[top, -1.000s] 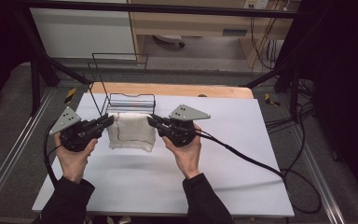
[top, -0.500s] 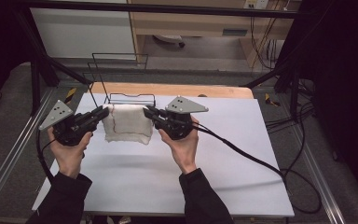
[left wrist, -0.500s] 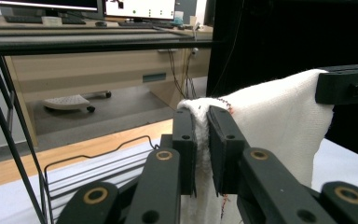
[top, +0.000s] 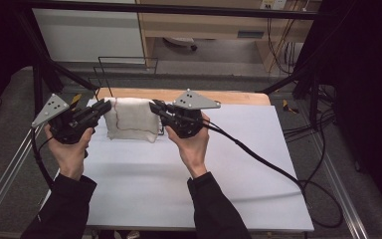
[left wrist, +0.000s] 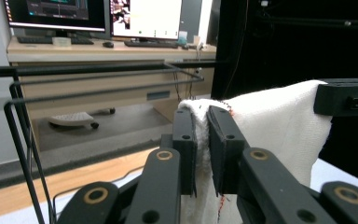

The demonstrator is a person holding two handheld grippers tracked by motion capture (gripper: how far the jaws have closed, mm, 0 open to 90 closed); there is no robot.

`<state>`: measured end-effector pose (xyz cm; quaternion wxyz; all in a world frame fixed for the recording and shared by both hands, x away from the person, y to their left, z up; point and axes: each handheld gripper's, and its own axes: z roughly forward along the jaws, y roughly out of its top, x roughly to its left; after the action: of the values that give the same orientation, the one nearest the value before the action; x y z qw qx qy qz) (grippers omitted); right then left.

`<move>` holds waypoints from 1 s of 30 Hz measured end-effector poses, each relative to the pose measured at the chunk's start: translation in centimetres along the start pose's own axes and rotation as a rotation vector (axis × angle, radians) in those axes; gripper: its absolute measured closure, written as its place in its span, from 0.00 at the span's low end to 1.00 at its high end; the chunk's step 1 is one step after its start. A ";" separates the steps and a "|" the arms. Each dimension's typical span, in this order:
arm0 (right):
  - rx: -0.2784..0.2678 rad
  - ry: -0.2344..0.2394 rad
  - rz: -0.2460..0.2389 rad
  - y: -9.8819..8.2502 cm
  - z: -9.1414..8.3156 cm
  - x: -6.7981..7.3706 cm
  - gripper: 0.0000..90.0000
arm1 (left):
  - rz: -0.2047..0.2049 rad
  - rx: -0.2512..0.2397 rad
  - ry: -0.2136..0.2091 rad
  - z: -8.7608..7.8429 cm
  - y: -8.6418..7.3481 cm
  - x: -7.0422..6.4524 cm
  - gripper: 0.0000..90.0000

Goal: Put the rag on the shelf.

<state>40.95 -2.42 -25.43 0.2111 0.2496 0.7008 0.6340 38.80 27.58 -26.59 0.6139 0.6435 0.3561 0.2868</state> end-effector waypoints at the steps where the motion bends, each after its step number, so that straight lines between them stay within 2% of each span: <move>1: -0.004 -0.002 -0.005 0.2 0.1 -0.1 0.93 | 0.006 -0.007 0.002 0.1 0.4 0.1 0.90; 5: -0.021 -0.009 -0.008 0.9 0.2 -0.3 0.93 | 0.006 -0.015 -0.004 0.3 0.8 0.2 0.90; 6: -0.022 -0.009 -0.008 1.0 0.2 -0.4 0.93 | 0.020 -0.019 0.004 0.4 1.1 0.3 0.90; 15: -0.048 -0.020 -0.020 2.7 0.7 -0.8 0.93 | 0.001 -0.037 -0.002 0.8 2.4 0.8 0.90; 30: -0.072 -0.041 -0.044 5.4 2.3 -1.2 0.93 | 0.012 -0.066 0.036 1.3 5.3 1.8 0.91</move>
<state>43.79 -0.97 -20.35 0.2480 0.2393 0.6784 0.6488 41.42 28.32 -21.54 0.6265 0.6198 0.3536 0.3135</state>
